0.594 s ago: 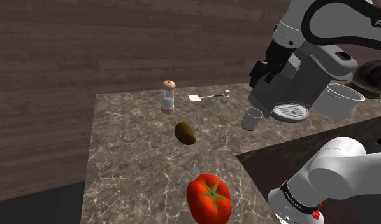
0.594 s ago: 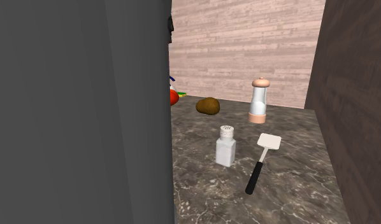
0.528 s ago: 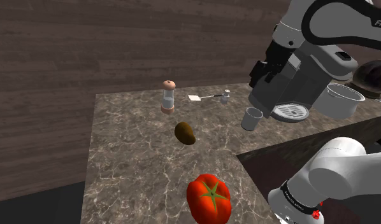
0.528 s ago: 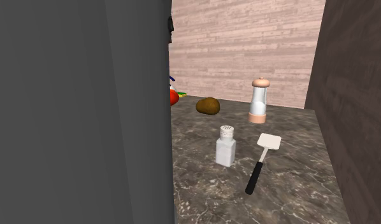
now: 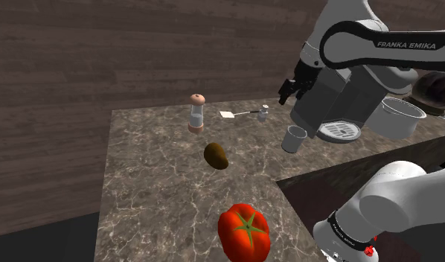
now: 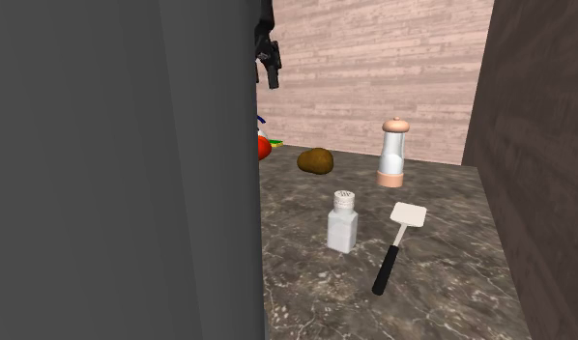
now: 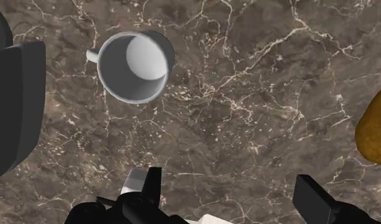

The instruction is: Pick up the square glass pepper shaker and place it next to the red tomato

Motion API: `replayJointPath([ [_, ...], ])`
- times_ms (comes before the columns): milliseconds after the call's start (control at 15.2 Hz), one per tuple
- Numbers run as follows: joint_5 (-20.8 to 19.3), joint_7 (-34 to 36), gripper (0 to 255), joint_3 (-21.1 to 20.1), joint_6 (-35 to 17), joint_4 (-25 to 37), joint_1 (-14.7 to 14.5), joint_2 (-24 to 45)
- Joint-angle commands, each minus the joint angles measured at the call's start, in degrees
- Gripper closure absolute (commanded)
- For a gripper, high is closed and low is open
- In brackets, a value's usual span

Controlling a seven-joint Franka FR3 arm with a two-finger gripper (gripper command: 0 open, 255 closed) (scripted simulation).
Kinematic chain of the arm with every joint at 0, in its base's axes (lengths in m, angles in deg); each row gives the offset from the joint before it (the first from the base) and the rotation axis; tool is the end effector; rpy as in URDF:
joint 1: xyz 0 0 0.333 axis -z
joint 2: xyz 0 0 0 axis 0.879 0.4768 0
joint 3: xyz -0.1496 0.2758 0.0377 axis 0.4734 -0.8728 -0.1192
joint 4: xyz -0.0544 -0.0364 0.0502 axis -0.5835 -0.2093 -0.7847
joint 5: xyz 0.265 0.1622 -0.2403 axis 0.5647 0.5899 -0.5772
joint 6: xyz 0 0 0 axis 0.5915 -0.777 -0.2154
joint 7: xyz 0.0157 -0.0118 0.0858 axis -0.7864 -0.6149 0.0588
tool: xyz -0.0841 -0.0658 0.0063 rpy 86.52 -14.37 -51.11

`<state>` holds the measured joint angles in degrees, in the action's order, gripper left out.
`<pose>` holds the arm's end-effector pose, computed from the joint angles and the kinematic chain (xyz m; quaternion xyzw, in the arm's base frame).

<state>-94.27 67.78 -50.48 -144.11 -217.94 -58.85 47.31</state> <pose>0.3767 -0.0366 0.5437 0.9944 -0.0637 0.0780 0.0329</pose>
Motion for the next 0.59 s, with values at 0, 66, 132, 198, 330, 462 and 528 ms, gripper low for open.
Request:
replayJointPath([
  [0, -0.9, -0.9, 0, 0.9, -4.1, -0.4, 0.5, 3.1],
  [66, -1.3, -1.4, 0, 1.4, -5.9, -0.3, 0.8, 4.8],
  [132, -1.6, -1.8, 0, 1.9, -7.7, -0.1, 1.0, 6.6],
  [198, -2.0, -2.2, 0, 2.3, -9.5, 0.1, 1.2, 8.4],
  [330, -2.6, -3.1, 0, 3.2, -12.9, 0.9, 1.7, 12.1],
  [462, -3.0, -3.9, 0, 4.0, -16.2, 2.0, 2.1, 16.0],
  [528, -3.2, -4.4, 0, 4.5, -17.8, 2.7, 2.2, 18.0],
])
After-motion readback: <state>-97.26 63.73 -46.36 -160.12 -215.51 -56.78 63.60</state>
